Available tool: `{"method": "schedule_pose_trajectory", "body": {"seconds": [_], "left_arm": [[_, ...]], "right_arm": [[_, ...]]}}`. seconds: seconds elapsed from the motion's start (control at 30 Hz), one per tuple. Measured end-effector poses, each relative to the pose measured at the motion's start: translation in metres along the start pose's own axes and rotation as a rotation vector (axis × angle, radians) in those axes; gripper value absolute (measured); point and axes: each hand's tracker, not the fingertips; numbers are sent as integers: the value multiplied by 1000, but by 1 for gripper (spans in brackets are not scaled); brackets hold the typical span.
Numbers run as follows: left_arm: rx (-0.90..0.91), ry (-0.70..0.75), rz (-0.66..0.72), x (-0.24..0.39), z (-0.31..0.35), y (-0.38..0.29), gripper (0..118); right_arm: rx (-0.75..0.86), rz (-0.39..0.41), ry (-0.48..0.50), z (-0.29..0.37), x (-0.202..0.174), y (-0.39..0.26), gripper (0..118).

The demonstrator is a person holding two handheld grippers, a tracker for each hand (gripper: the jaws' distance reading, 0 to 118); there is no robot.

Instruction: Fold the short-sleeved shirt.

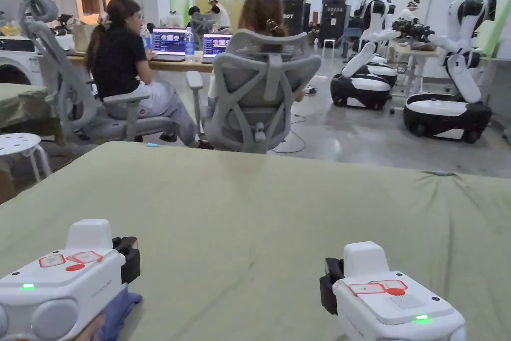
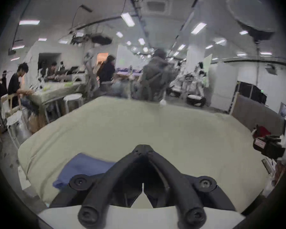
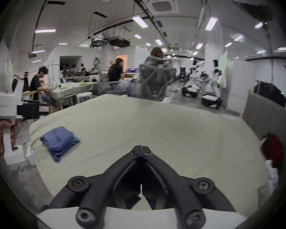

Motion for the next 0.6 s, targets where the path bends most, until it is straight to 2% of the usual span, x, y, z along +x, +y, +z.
{"method": "schedule_pose_trajectory", "body": {"seconds": [0.17,0.33,0.47,0.6], "left_arm": [[121,-71,-96,99,16,33,0],[180,-104,-126,159,25,52,0],[183,-114,-106,180,33,42,0],[174,-101,-82,185,36,33,0]], "right_arm": [[94,-21,-125,52,85,20,0],[149,-44,-194,86,141,28,0],[149,-37,-238,98,158,18,0],[144,-40,-243,101,160,7,0]]}}
